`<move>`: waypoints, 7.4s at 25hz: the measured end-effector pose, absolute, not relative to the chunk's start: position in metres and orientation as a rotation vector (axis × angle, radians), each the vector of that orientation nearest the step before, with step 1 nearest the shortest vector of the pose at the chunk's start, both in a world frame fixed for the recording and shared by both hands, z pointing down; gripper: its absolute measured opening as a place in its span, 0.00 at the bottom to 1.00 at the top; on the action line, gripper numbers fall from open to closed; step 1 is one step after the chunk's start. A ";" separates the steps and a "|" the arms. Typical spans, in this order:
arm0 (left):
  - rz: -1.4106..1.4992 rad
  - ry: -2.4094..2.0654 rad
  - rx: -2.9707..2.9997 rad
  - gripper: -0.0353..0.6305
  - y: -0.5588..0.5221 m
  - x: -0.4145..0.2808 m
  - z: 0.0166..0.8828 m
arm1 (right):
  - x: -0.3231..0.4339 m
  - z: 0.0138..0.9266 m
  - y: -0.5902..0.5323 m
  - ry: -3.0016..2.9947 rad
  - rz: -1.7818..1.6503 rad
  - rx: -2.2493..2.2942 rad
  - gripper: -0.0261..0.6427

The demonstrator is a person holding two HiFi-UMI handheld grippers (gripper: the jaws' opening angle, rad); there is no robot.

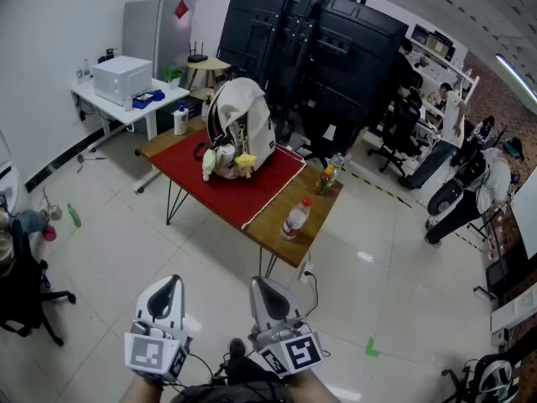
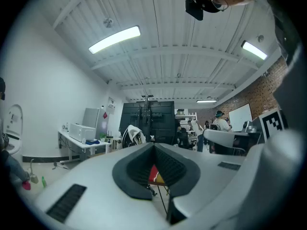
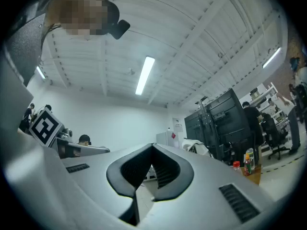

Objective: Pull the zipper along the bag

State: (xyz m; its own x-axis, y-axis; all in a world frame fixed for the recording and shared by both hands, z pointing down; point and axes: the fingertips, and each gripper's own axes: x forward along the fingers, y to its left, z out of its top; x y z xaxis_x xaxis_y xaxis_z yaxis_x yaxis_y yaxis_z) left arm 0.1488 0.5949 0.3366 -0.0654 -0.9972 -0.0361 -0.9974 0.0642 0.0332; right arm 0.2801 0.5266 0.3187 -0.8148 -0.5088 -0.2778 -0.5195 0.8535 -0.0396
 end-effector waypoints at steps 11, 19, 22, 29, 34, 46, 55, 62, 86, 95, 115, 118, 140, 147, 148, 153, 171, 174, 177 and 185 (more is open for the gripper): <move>0.027 2.346 -2.058 0.10 0.551 0.104 0.352 | 0.233 0.325 0.474 2.763 0.134 -0.666 0.06; 0.006 2.351 -2.060 0.10 0.446 0.060 0.367 | 0.186 0.342 0.366 2.756 0.087 -0.662 0.06; -0.014 2.362 -2.053 0.10 0.398 0.035 0.370 | 0.163 0.345 0.316 2.761 0.075 -0.669 0.06; -0.047 2.313 -2.067 0.10 0.299 0.006 0.363 | 0.125 0.345 0.224 2.755 0.049 -0.675 0.06; -0.061 2.305 -2.079 0.10 0.243 -0.004 0.360 | 0.116 0.341 0.168 2.746 0.038 -0.694 0.06; -0.070 2.351 -2.068 0.10 0.164 -0.026 0.364 | 0.086 0.344 0.082 2.734 -0.007 -0.671 0.06; -0.110 2.323 -2.076 0.10 0.137 -0.034 0.361 | 0.070 0.344 0.060 2.733 0.001 -0.644 0.06; -0.077 2.231 -2.147 0.10 0.093 -0.056 0.359 | 0.053 0.346 0.027 2.739 0.077 -0.759 0.06; -0.024 1.880 -2.476 0.10 -0.094 -0.158 0.367 | -0.014 0.358 -0.118 2.667 0.049 -1.152 0.06; -0.028 1.670 -2.646 0.10 -0.123 -0.156 0.381 | -0.049 0.397 -0.133 2.785 -0.082 -1.197 0.06; -0.052 1.548 -2.729 0.10 -0.139 -0.154 0.393 | -0.058 0.415 -0.150 2.842 -0.085 -1.277 0.21; -0.066 1.591 -2.710 0.10 -0.142 -0.153 0.394 | -0.059 0.418 -0.155 2.886 -0.090 -1.215 0.21; -0.107 1.767 -2.624 0.10 -0.161 -0.154 0.403 | -0.095 0.432 -0.162 3.153 -0.087 -0.768 0.27; -0.121 1.767 -2.632 0.10 -0.164 -0.154 0.406 | -0.094 0.431 -0.158 3.155 -0.097 -0.753 0.20; -0.113 1.767 -2.631 0.10 -0.164 -0.153 0.405 | -0.093 0.431 -0.158 3.155 -0.103 -0.750 0.17; -0.123 1.767 -2.638 0.10 -0.164 -0.152 0.406 | -0.094 0.430 -0.153 3.166 -0.104 -0.731 0.15; -0.134 1.556 -2.713 0.15 -0.132 -0.106 0.350 | -0.092 0.395 -0.116 3.083 -0.068 -0.575 0.14; -0.259 1.476 -2.728 0.35 -0.130 -0.091 0.348 | -0.095 0.391 -0.111 3.088 -0.015 -0.580 0.14; -0.367 1.468 -2.745 0.44 -0.134 -0.084 0.352 | -0.100 0.388 -0.106 3.092 0.038 -0.592 0.14; -0.501 1.532 -2.713 0.44 -0.158 -0.084 0.355 | -0.108 0.383 -0.103 3.082 0.113 -0.605 0.14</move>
